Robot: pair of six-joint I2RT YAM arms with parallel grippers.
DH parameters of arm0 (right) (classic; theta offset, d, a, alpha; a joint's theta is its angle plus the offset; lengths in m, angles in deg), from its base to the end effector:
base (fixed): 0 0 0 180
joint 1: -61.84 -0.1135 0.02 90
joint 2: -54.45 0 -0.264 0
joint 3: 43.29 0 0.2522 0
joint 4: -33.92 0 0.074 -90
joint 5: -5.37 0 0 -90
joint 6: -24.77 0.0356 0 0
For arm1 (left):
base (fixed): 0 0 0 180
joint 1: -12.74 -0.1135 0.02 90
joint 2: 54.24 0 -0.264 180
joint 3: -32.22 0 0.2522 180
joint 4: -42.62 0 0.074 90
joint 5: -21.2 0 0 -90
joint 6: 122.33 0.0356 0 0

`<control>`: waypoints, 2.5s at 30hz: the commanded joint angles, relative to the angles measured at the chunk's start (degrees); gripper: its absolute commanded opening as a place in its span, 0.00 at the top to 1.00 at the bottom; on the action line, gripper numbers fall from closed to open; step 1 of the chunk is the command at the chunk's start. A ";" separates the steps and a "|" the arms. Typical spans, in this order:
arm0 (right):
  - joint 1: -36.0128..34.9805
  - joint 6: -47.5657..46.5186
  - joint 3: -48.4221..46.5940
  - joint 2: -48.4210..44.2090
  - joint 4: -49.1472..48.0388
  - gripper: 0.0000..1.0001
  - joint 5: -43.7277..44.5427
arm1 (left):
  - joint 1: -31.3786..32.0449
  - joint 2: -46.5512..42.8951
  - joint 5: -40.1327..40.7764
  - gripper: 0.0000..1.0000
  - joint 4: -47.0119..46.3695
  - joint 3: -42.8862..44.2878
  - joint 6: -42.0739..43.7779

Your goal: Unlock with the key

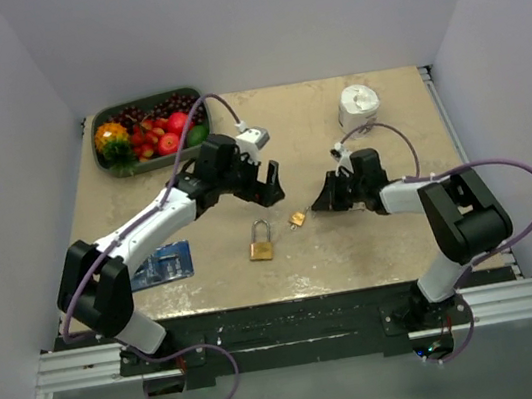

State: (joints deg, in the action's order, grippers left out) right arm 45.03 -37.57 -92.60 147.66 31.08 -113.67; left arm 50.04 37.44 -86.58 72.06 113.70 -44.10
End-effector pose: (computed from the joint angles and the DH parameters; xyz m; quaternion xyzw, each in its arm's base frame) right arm 0.2781 0.1021 0.1332 -0.0201 0.8870 0.3630 0.2848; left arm 0.2790 -0.2262 0.2639 0.2617 0.8575 -0.3018 0.3243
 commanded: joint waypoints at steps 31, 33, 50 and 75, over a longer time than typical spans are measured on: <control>1.70 -34.08 -52.34 28.79 38.14 0.57 7.07 | -4.43 -8.36 5.12 0.01 -1.62 -6.82 4.65; 1.79 -33.73 -51.73 27.82 37.26 0.51 7.06 | -4.34 -8.36 5.21 0.01 -1.62 -6.90 4.56; 1.70 -16.60 -30.48 -3.37 30.39 0.38 22.79 | -4.34 -15.22 12.42 0.01 -9.01 -11.92 2.54; 3.99 -1.38 -14.55 -6.29 35.23 0.48 40.20 | -4.34 -16.97 6.26 0.01 -7.33 -10.86 -0.01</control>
State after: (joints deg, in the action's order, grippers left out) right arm 48.68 -41.59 -108.09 139.66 67.25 -72.38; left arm 45.60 23.08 -80.15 66.38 101.64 -43.75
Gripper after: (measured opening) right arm 0.548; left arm 0.992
